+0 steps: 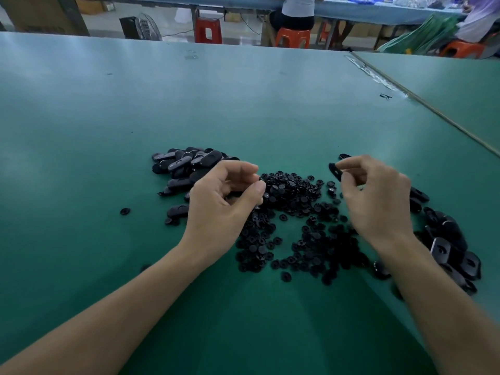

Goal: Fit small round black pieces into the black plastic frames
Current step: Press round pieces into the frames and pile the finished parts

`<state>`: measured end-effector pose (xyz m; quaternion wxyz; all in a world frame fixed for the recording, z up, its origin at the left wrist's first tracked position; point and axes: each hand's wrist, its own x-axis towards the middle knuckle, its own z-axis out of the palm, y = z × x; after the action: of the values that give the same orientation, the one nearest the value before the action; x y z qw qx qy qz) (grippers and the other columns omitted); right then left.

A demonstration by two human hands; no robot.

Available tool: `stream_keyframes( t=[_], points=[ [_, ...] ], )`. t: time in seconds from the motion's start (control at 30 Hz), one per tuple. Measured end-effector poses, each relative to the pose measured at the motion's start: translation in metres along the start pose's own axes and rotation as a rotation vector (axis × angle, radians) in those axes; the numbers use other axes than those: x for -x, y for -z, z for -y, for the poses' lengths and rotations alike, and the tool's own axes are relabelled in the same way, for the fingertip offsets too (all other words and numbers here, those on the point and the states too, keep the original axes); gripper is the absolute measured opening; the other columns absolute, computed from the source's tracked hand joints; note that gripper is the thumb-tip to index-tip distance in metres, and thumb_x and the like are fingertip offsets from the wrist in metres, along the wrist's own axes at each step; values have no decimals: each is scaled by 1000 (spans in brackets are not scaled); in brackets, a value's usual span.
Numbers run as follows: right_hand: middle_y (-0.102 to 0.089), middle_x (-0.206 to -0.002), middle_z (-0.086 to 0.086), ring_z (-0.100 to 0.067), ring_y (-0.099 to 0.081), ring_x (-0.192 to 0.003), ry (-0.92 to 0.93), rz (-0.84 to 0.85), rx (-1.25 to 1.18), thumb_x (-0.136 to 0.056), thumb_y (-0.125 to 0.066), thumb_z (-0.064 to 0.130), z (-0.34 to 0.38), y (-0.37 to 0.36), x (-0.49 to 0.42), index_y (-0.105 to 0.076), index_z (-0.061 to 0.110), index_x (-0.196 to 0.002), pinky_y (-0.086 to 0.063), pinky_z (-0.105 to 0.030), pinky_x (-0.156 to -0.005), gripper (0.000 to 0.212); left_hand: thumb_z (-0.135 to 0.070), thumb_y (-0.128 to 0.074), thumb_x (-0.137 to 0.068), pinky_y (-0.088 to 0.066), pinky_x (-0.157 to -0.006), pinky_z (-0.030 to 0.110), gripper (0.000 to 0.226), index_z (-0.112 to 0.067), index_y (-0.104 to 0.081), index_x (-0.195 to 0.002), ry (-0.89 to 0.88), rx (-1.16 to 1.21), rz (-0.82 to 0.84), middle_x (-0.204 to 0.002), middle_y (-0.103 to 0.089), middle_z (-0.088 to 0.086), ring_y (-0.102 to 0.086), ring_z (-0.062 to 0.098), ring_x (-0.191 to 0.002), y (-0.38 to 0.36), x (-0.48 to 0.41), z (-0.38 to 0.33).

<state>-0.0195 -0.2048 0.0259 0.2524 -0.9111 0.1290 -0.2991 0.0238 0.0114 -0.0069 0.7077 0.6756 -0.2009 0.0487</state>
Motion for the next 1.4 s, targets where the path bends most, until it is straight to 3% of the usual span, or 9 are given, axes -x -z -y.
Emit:
stream_keyframes(
  t=[0.03, 0.13, 0.27, 0.47, 0.67, 1.0, 1.2, 1.33, 1.4],
  points=[
    [-70, -86, 15, -4, -68, -78, -32, 26, -148, -94, -63, 7, 5, 1, 3, -72, 22, -104, -56, -17, -78, 19, -10, -72, -91, -63, -78, 41, 20, -12, -67, -110, 10, -2, 17, -91, -71, -4, -70, 15, -82, -1, 1, -1],
    [-73, -81, 12, 1, -66, -72, -107, 254, -616, -92, -65, 2, 24, -3, 15, -70, 28, -96, -52, -13, -66, 26, -19, -75, -86, -62, -82, 47, 29, -17, -70, -114, 55, 0, 62, -96, -74, -1, -73, 19, -89, -3, 2, -4],
    [-76, -88, 9, -1, -68, -77, -62, 404, -792, -94, -63, -1, 39, -17, 30, -74, 24, -92, -49, -12, -70, 28, -12, -76, -86, -61, -82, 43, 23, -17, -74, -108, 29, -46, 157, -93, -78, 3, -75, 24, -85, -3, 4, -5],
    [-76, -93, 13, -4, -71, -90, -62, 330, -762, -93, -67, 4, 36, -25, 36, -73, 28, -96, -52, -14, -79, 25, 0, -74, -87, -61, -71, 26, 21, -14, -73, -103, 62, -2, 114, -86, -75, 9, -75, 19, -76, -1, 1, -3],
    [-76, -86, 15, -5, -72, -82, -47, 330, -693, -90, -73, 14, 34, -26, 40, -73, 33, -92, -55, -18, -75, 19, 3, -69, -89, -60, -67, 25, 14, -10, -71, -95, 99, 127, 111, -82, -77, 8, -76, 21, -75, -2, -1, -4],
    [-75, -80, 4, -15, -72, -77, -101, 299, -754, -88, -74, 14, 36, -24, 43, -73, 28, -89, -58, -33, -75, 15, -2, -78, -83, -63, -75, 35, 21, -14, -71, -98, 82, 61, 145, -84, -76, 9, -75, 26, -78, 0, -1, -2],
    [-76, -79, 12, -4, -72, -75, -88, 326, -731, -93, -68, 12, 40, -24, 44, -66, 28, -89, -50, -12, -65, 17, -10, -79, -79, -61, -72, 30, 34, -15, -66, -110, 79, 58, 142, -82, -75, 3, -70, 12, -73, 0, -1, -3],
    [-73, -80, 21, 7, -67, -83, 23, 277, -454, -92, -69, 12, 37, -23, 46, -74, 27, -98, -46, -3, -73, 17, -1, -73, -87, -59, -64, 24, 23, -17, -70, -103, 67, 86, 113, -85, -75, 7, -68, 11, -75, -2, -2, -3],
    [-70, -86, 19, 1, -65, -85, 56, 259, -255, -91, -71, 16, 33, -23, 46, -77, 23, -103, -50, -10, -78, 15, 3, -66, -93, -59, -64, 24, 25, -18, -70, -105, 67, 106, 77, -84, -73, 0, -68, 11, -77, -2, -2, -2]
  ],
)
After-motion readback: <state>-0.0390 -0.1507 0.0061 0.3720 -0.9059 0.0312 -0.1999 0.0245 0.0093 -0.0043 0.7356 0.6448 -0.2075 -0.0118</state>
